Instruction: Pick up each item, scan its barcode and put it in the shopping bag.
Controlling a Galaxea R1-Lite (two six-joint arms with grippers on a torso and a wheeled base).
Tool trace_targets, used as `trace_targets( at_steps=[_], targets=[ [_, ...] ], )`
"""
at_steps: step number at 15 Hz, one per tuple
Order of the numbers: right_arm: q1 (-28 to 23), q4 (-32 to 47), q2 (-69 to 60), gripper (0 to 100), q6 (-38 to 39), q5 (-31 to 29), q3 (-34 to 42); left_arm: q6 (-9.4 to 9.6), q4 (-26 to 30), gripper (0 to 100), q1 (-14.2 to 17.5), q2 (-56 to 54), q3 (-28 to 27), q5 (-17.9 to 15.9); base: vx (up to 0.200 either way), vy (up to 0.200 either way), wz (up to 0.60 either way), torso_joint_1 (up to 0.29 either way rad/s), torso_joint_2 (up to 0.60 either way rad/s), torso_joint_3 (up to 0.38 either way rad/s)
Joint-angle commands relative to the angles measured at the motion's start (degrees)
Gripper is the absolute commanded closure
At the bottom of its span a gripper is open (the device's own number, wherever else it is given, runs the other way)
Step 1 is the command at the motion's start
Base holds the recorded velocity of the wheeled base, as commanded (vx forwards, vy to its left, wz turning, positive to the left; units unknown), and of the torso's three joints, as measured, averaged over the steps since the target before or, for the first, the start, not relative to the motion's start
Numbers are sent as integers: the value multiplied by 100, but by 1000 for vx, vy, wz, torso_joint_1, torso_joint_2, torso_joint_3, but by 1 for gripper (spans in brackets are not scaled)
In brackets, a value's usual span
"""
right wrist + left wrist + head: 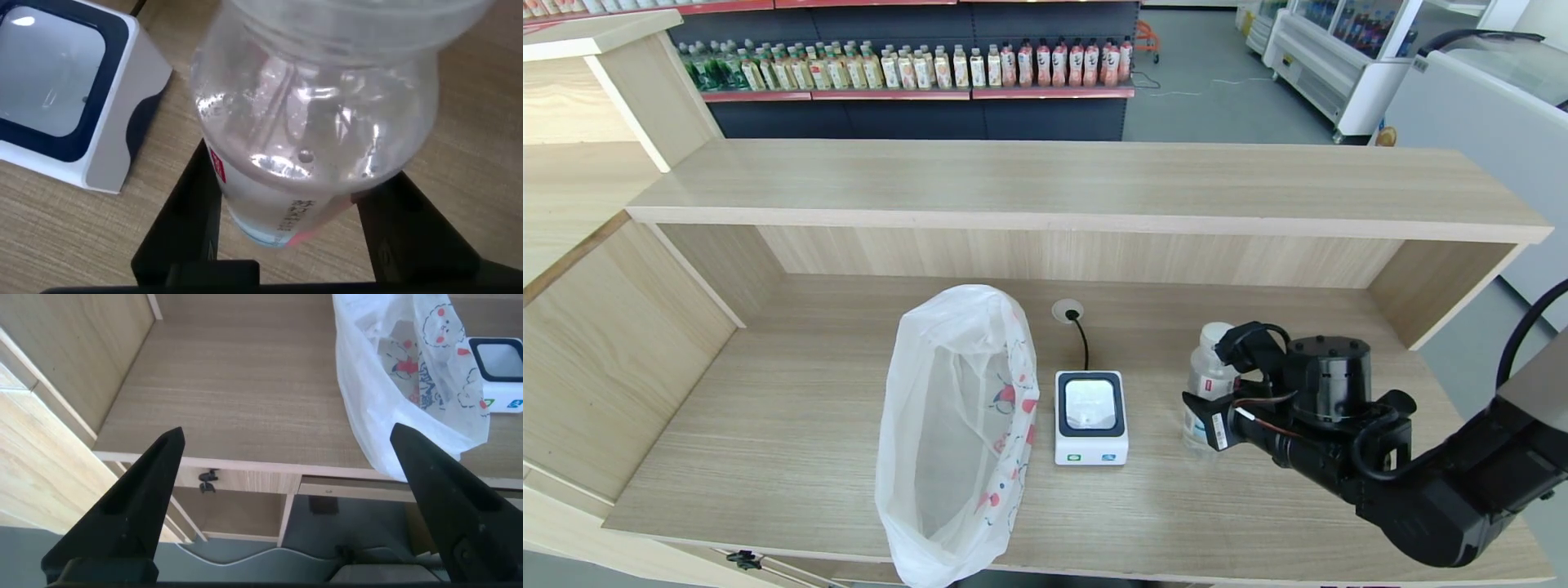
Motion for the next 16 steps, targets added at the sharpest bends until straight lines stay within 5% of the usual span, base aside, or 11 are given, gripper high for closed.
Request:
trace_targets(
  at_steps=[1, 6, 11, 16],
  targets=[
    [2, -17, -104, 100, 7, 5, 8, -2, -1, 0, 4, -2, 1, 0, 0, 0, 0, 0, 0, 0],
    [-51, 36, -605, 100, 420, 93, 219, -2, -1, 0, 4, -2, 1, 0, 0, 0, 0, 0, 0, 0],
    [-262, 132, -1580, 100, 1035, 1631, 667, -2, -1, 0, 4, -2, 1, 0, 0, 0, 0, 0, 0, 0],
    [705, 783, -2635, 100, 2424, 2615, 711, -2, -1, 0, 4, -2, 1, 0, 0, 0, 0, 0, 0, 0]
  ],
)
